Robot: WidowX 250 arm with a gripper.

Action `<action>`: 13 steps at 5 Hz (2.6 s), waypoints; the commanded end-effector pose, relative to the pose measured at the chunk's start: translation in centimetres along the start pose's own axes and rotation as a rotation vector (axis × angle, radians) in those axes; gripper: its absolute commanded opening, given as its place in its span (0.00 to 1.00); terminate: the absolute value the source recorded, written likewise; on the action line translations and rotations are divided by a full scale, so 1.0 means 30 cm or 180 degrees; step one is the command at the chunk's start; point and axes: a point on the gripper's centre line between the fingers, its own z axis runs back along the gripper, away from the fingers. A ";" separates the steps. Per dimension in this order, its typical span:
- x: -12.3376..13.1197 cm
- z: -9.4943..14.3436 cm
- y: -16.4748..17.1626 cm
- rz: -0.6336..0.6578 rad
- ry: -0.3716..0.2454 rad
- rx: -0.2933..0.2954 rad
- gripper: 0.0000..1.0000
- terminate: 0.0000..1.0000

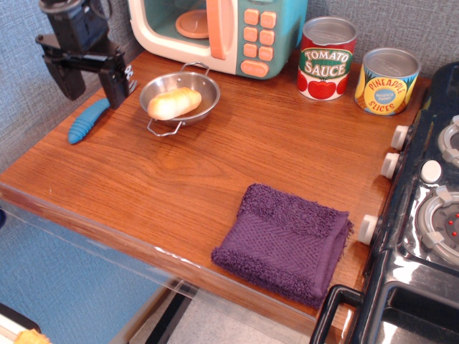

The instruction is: Place the blue spoon on top of the purple towel

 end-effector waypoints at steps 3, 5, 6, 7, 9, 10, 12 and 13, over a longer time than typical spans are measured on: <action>0.121 -0.115 0.126 -0.0100 0.0128 0.0255 1.00 0.00; 0.099 -0.168 0.090 -0.0149 0.0265 0.0337 1.00 0.00; 0.077 -0.194 0.054 -0.0171 0.0305 0.0340 0.00 0.00; 0.068 -0.188 0.045 -0.0182 0.0309 0.0369 0.00 0.00; 0.078 -0.037 0.091 0.0133 0.0005 0.0361 0.00 0.00; 0.074 0.122 0.065 0.0421 -0.0315 0.0422 0.00 0.00; -0.077 0.324 -0.224 0.0083 -0.0514 -0.0113 0.00 0.00; -0.181 0.277 -0.369 -0.0086 -0.0305 -0.0330 0.00 0.00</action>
